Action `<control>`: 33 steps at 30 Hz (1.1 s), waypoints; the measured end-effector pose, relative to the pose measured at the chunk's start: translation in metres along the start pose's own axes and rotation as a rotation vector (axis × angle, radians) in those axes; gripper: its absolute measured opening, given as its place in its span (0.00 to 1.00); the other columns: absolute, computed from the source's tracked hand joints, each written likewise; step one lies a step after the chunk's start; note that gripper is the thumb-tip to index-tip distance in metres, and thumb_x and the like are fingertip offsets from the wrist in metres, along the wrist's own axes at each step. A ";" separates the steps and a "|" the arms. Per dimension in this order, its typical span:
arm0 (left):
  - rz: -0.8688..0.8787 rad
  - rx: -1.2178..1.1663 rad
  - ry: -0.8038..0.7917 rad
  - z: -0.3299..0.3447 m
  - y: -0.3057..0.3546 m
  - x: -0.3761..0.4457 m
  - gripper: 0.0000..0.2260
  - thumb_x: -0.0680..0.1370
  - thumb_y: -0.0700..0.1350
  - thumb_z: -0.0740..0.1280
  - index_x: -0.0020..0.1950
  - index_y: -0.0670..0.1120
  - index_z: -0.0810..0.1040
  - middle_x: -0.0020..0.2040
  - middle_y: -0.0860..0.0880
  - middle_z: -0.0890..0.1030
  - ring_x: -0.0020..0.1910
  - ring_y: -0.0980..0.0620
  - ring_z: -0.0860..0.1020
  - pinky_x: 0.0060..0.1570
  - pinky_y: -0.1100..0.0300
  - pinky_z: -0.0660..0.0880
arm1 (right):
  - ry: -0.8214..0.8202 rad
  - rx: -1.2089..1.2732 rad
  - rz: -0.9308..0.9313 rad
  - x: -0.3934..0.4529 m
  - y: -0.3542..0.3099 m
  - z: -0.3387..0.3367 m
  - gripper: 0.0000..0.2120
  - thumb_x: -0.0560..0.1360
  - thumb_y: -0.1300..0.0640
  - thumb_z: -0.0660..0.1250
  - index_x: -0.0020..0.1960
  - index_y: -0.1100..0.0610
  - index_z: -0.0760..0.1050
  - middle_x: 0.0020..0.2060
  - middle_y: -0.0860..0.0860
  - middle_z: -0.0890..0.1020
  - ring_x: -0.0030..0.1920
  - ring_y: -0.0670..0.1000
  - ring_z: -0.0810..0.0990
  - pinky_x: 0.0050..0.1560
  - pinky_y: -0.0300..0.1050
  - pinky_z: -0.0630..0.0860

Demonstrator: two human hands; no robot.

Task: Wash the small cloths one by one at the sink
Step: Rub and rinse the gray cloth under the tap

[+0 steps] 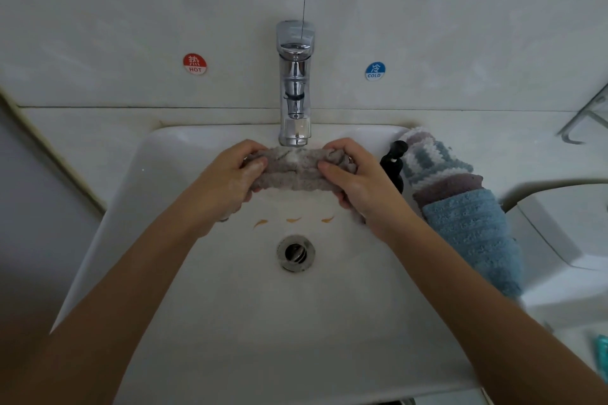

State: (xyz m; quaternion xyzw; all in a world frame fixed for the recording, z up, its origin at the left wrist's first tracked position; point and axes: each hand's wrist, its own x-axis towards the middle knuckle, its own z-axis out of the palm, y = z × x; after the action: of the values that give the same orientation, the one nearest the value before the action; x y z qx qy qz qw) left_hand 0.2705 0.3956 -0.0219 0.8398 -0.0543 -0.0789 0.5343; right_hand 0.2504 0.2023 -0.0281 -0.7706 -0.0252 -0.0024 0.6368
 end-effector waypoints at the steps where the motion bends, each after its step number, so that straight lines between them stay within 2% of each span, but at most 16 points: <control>1: 0.029 0.006 0.053 0.005 0.000 0.000 0.07 0.83 0.44 0.57 0.50 0.46 0.74 0.31 0.51 0.69 0.17 0.61 0.64 0.17 0.72 0.57 | 0.022 0.031 -0.003 0.000 0.001 0.002 0.07 0.80 0.65 0.64 0.45 0.56 0.71 0.24 0.41 0.72 0.24 0.40 0.69 0.25 0.32 0.65; 4: 0.102 0.022 0.221 0.020 -0.001 0.000 0.13 0.81 0.48 0.61 0.42 0.41 0.73 0.29 0.52 0.68 0.21 0.61 0.66 0.21 0.71 0.61 | 0.089 0.049 -0.012 -0.002 0.000 0.010 0.11 0.79 0.58 0.66 0.39 0.55 0.70 0.24 0.38 0.71 0.26 0.37 0.70 0.28 0.28 0.65; 7: 0.173 -0.030 0.333 0.038 -0.003 -0.005 0.20 0.80 0.51 0.63 0.35 0.37 0.71 0.29 0.49 0.69 0.27 0.58 0.67 0.28 0.66 0.64 | 0.210 0.065 -0.036 -0.001 0.000 0.023 0.17 0.78 0.51 0.67 0.35 0.55 0.68 0.28 0.45 0.70 0.31 0.45 0.70 0.35 0.40 0.69; 10: 0.271 -0.016 0.354 0.058 -0.002 -0.015 0.20 0.80 0.48 0.63 0.32 0.39 0.71 0.26 0.47 0.71 0.26 0.52 0.70 0.29 0.61 0.67 | 0.313 0.108 -0.032 -0.002 0.003 0.042 0.20 0.79 0.54 0.66 0.31 0.54 0.65 0.26 0.49 0.66 0.31 0.49 0.66 0.35 0.46 0.66; 12: 0.229 -0.069 0.378 0.061 0.000 -0.012 0.20 0.81 0.47 0.61 0.30 0.41 0.71 0.26 0.45 0.73 0.26 0.48 0.71 0.29 0.53 0.70 | 0.302 0.164 -0.035 -0.011 0.007 0.054 0.19 0.80 0.55 0.62 0.31 0.55 0.66 0.26 0.50 0.67 0.31 0.51 0.66 0.35 0.48 0.68; 13: 0.193 -0.103 0.403 0.060 0.001 -0.010 0.21 0.81 0.46 0.61 0.29 0.42 0.70 0.25 0.46 0.71 0.25 0.50 0.70 0.29 0.53 0.68 | 0.275 0.185 -0.042 -0.015 0.009 0.058 0.18 0.81 0.54 0.61 0.32 0.55 0.68 0.26 0.51 0.68 0.31 0.51 0.67 0.35 0.49 0.69; 15: 0.167 -0.122 0.430 0.061 0.002 -0.012 0.21 0.81 0.45 0.61 0.27 0.45 0.68 0.23 0.50 0.69 0.24 0.55 0.67 0.29 0.55 0.66 | 0.241 0.199 -0.042 -0.017 0.009 0.060 0.19 0.81 0.55 0.60 0.31 0.55 0.68 0.26 0.52 0.68 0.29 0.51 0.67 0.32 0.47 0.68; 17: 0.222 -0.130 0.392 0.071 0.006 -0.028 0.20 0.81 0.44 0.61 0.28 0.45 0.70 0.23 0.51 0.70 0.24 0.56 0.69 0.28 0.57 0.69 | 0.291 0.233 0.023 -0.009 0.006 0.055 0.21 0.81 0.58 0.60 0.29 0.53 0.64 0.24 0.50 0.64 0.27 0.49 0.63 0.30 0.43 0.62; 19: 0.257 -0.166 0.349 0.080 0.011 -0.040 0.19 0.80 0.43 0.61 0.28 0.45 0.70 0.22 0.51 0.70 0.23 0.57 0.70 0.26 0.60 0.69 | 0.324 0.264 0.065 -0.004 0.006 0.051 0.23 0.80 0.60 0.60 0.27 0.52 0.62 0.23 0.49 0.62 0.27 0.49 0.61 0.30 0.44 0.59; 24: 0.096 -0.246 0.445 0.067 0.006 -0.001 0.21 0.80 0.41 0.61 0.26 0.46 0.64 0.24 0.49 0.67 0.25 0.52 0.66 0.29 0.56 0.63 | 0.198 0.258 0.124 -0.023 0.004 0.059 0.26 0.80 0.61 0.58 0.23 0.52 0.69 0.19 0.51 0.71 0.22 0.49 0.69 0.27 0.39 0.66; 26: 0.141 -0.210 0.440 0.074 0.006 -0.012 0.21 0.81 0.42 0.60 0.27 0.46 0.66 0.24 0.51 0.68 0.24 0.55 0.67 0.28 0.61 0.65 | 0.228 0.264 0.157 -0.013 0.002 0.057 0.21 0.82 0.59 0.58 0.30 0.54 0.74 0.23 0.52 0.75 0.26 0.50 0.75 0.28 0.42 0.70; 28: 0.193 -0.211 0.405 0.085 0.009 -0.031 0.20 0.81 0.41 0.60 0.27 0.46 0.68 0.23 0.53 0.70 0.23 0.58 0.68 0.26 0.66 0.65 | 0.281 0.250 0.181 -0.004 0.002 0.053 0.17 0.82 0.59 0.58 0.35 0.57 0.70 0.23 0.47 0.75 0.27 0.47 0.75 0.31 0.46 0.71; 30: 0.175 -0.211 0.394 0.086 0.009 -0.029 0.20 0.80 0.41 0.60 0.28 0.45 0.69 0.23 0.52 0.70 0.23 0.58 0.68 0.27 0.63 0.66 | 0.304 0.241 0.171 -0.005 0.003 0.055 0.17 0.82 0.57 0.59 0.35 0.57 0.71 0.25 0.51 0.73 0.27 0.51 0.73 0.32 0.50 0.70; 32: 0.111 -0.215 0.436 0.077 0.004 -0.009 0.21 0.81 0.41 0.60 0.27 0.45 0.66 0.24 0.51 0.67 0.22 0.57 0.65 0.28 0.59 0.64 | 0.246 0.188 0.154 -0.014 0.001 0.059 0.22 0.83 0.56 0.57 0.33 0.55 0.76 0.28 0.56 0.77 0.29 0.58 0.75 0.35 0.55 0.77; 33: 0.092 -0.227 0.455 0.071 0.002 -0.001 0.21 0.81 0.41 0.60 0.27 0.46 0.65 0.24 0.51 0.66 0.22 0.57 0.63 0.30 0.58 0.63 | 0.230 0.177 0.124 -0.017 0.001 0.063 0.25 0.84 0.55 0.56 0.30 0.54 0.78 0.26 0.54 0.77 0.30 0.58 0.76 0.37 0.55 0.79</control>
State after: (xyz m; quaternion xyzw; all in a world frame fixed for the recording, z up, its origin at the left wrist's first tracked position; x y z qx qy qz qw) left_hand 0.2560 0.3316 -0.0495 0.7673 0.0382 0.1307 0.6267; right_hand 0.2321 0.2629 -0.0413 -0.7062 0.0955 -0.0488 0.6999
